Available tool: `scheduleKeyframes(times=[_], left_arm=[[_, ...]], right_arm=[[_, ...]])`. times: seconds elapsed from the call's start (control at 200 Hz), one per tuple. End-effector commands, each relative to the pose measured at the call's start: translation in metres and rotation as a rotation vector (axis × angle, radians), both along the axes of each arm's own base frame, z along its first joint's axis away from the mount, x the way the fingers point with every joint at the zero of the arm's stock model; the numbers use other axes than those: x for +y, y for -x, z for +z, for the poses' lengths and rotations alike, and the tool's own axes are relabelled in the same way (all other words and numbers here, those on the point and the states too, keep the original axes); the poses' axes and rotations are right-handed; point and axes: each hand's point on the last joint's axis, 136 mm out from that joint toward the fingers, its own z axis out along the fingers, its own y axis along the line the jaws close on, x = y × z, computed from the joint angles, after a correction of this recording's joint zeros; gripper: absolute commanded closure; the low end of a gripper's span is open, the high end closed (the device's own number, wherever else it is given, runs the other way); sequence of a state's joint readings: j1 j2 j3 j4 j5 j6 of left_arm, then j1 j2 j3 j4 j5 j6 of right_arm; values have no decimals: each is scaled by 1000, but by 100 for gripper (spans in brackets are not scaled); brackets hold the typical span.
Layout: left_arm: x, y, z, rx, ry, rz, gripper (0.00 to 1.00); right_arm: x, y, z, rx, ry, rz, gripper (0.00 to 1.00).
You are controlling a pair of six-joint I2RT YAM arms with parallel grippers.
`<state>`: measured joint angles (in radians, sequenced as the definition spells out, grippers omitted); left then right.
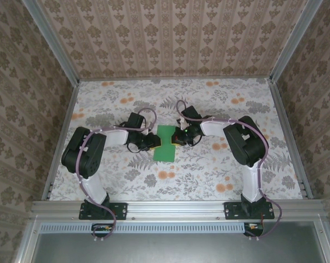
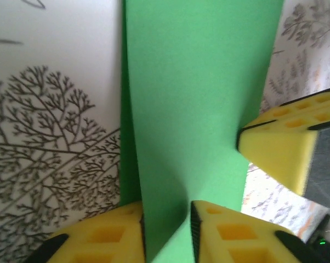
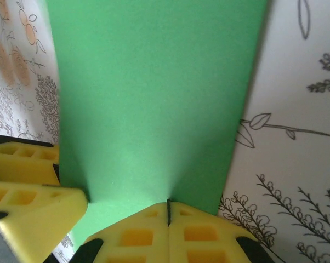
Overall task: Fold a paper plane with a square sheet of paper (pick it up from the middle)
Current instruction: Fold the triangle a second time at the center of the table.
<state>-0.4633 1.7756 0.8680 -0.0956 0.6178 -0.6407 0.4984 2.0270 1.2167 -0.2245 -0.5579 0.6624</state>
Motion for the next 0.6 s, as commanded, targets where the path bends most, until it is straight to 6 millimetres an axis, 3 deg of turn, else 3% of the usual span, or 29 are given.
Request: scheduleKeyframes(times=[0.0,0.41,0.595], left_arm=[[-11,9,13,15,102,14,68],[-19,43,19,42,142,30,69],[-17,49,20,41,150,49,72]], right_arm=[[-7,2,-11,39,59,-28,97],[-14,5,-18,52,103,-41,98],[-16,6,-23,62,119,-44,98]])
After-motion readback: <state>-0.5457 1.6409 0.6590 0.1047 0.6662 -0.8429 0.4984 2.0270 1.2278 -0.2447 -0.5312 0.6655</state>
